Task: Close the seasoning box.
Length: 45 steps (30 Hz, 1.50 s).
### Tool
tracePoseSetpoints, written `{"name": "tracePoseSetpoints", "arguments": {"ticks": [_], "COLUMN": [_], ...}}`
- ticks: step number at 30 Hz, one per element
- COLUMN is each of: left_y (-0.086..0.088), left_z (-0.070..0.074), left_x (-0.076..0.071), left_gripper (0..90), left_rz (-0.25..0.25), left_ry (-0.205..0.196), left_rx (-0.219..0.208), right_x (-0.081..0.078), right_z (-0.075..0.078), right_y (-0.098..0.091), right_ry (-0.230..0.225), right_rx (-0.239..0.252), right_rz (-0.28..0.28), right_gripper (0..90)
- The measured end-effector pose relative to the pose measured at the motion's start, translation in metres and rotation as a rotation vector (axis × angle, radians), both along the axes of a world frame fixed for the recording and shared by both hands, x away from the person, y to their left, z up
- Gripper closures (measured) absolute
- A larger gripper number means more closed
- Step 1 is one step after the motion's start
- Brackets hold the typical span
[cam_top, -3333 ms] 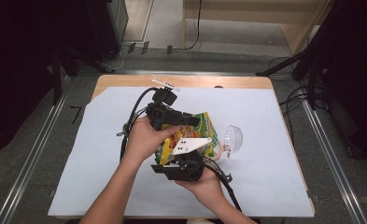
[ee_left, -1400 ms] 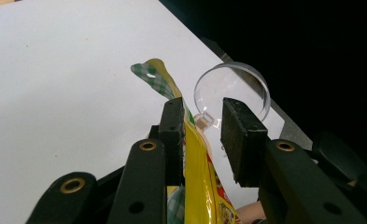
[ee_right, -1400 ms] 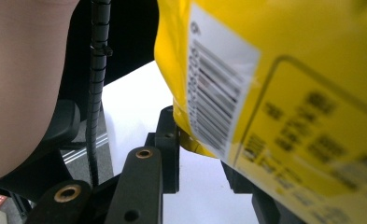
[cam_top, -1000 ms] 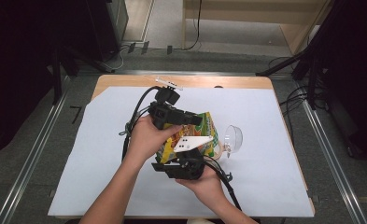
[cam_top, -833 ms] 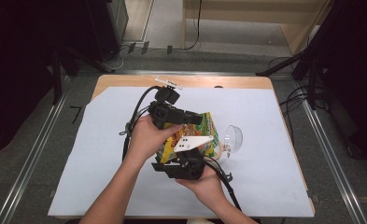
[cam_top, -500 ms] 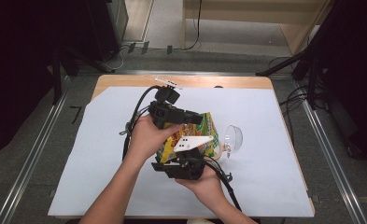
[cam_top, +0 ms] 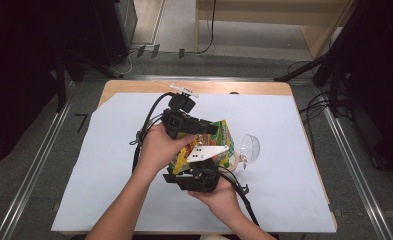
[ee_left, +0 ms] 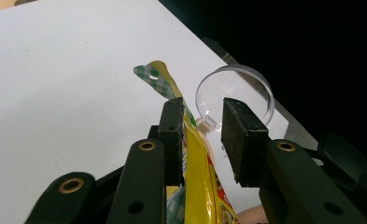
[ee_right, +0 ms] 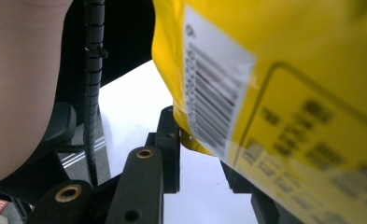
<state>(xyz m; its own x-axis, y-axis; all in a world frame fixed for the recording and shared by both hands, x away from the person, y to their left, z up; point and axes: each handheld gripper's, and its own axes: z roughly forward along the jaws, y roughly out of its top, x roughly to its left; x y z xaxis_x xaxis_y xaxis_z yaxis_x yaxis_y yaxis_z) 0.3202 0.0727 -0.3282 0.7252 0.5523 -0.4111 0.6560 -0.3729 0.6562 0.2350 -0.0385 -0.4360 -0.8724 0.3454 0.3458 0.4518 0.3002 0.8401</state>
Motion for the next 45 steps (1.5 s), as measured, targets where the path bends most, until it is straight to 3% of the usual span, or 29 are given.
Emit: {"name": "tracePoseSetpoints", "arguments": {"ticks": [8,15,25,35,45], "left_y": [0.0003,-0.0008,-0.0014,0.0007,0.0029], "left_z": [0.0036,-0.0006,0.0006,0.0029,-0.0012], "left_x": [-0.0015,0.0001,-0.0008,-0.0011,-0.0010], "left_gripper": [69.4,69.5,69.3,69.2,69.0], "left_rz": [0.001,-0.001,-0.009,-0.003,-0.005], "left_ry": [-0.009,0.000,0.003,-0.004,0.008], "left_rx": [-0.007,0.008,-0.003,-0.012,0.000], "right_x": [-0.0022,-0.0005,-0.0033,-0.0053,-0.0050], "right_z": [0.0050,0.0008,0.0043,0.0054,0.0003], "right_y": [-0.0002,0.0004,-0.0010,0.0001,0.0025], "right_ry": [0.016,0.011,0.010,-0.006,-0.024], "right_rx": [0.019,0.001,-0.010,0.013,-0.002], "right_rz": [0.004,-0.001,-0.005,-0.006,-0.003], "right_gripper": [70.4,70.0,68.3,68.6,66.9]}}
